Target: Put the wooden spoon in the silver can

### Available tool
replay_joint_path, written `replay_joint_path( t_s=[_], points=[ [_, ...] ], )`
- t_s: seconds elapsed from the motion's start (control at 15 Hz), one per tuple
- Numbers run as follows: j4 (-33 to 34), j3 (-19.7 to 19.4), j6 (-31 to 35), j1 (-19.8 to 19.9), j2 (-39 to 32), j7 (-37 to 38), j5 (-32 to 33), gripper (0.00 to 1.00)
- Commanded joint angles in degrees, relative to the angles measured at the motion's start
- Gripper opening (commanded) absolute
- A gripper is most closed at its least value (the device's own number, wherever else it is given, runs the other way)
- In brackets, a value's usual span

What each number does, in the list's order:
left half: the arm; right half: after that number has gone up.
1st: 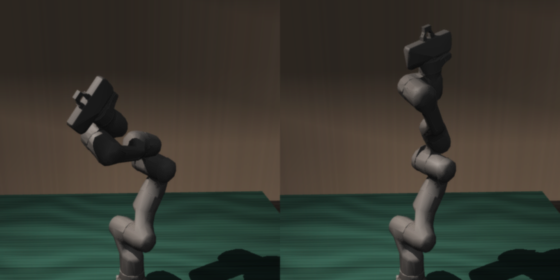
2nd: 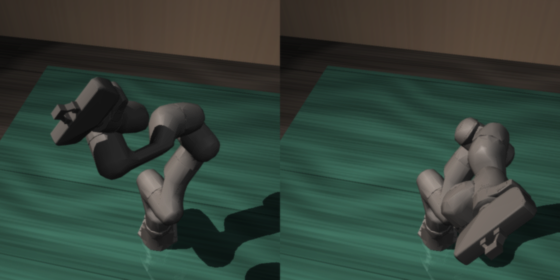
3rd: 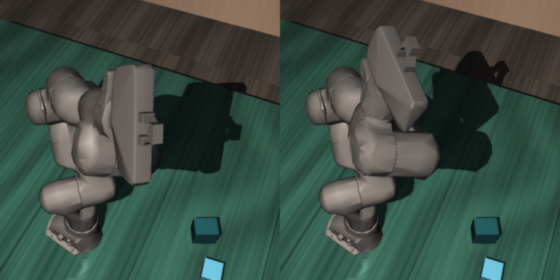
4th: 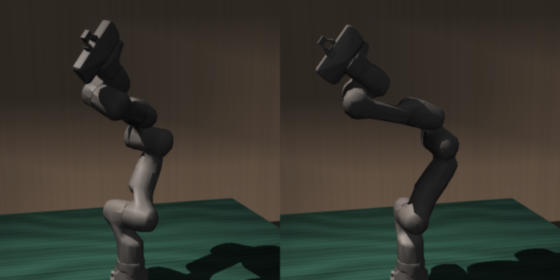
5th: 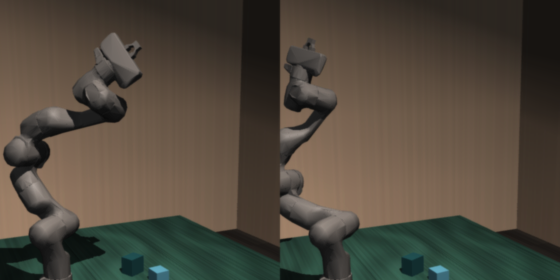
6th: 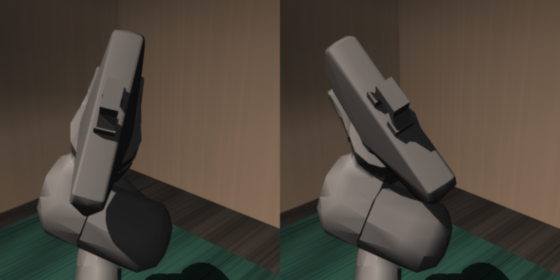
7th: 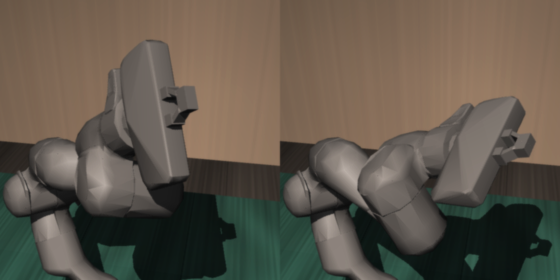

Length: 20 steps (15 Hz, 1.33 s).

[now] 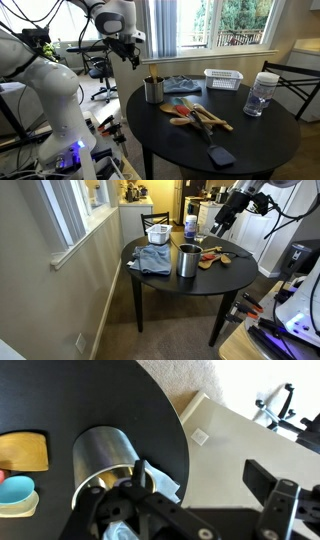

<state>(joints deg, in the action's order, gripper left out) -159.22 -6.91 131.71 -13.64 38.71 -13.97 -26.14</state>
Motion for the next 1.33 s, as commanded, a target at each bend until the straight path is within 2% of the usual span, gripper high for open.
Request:
replay_joint_path(
  t_s=[0.0,0.2,0.33,0.47,0.87,1.13,1.2,1.27],
  points=[
    [-0.4,-8.1,4.2,-1.7,-0.5,-9.1,-9.0,1.00],
    [-0.1,-13.3,6.2,-2.2,-2.2,-16.8,-17.4,1.00],
    [-0.1,-14.8,6.6,-0.5,-3.8,-20.1,-21.0,1.00],
    [0.0,-14.6,7.1,2.2,-6.0,-20.9,-21.6,1.00],
    [-0.1,-11.5,8.4,10.9,-14.9,-17.7,-18.1,1.00],
    [-0.1,-12.6,8.0,12.3,-18.0,-22.1,-21.1,1.00],
    [0.0,-11.3,6.5,13.2,-16.7,-19.3,-19.7,1.00],
    [0.0,-11.3,6.5,13.4,-17.2,-19.9,-19.8,1.00]
  ],
)
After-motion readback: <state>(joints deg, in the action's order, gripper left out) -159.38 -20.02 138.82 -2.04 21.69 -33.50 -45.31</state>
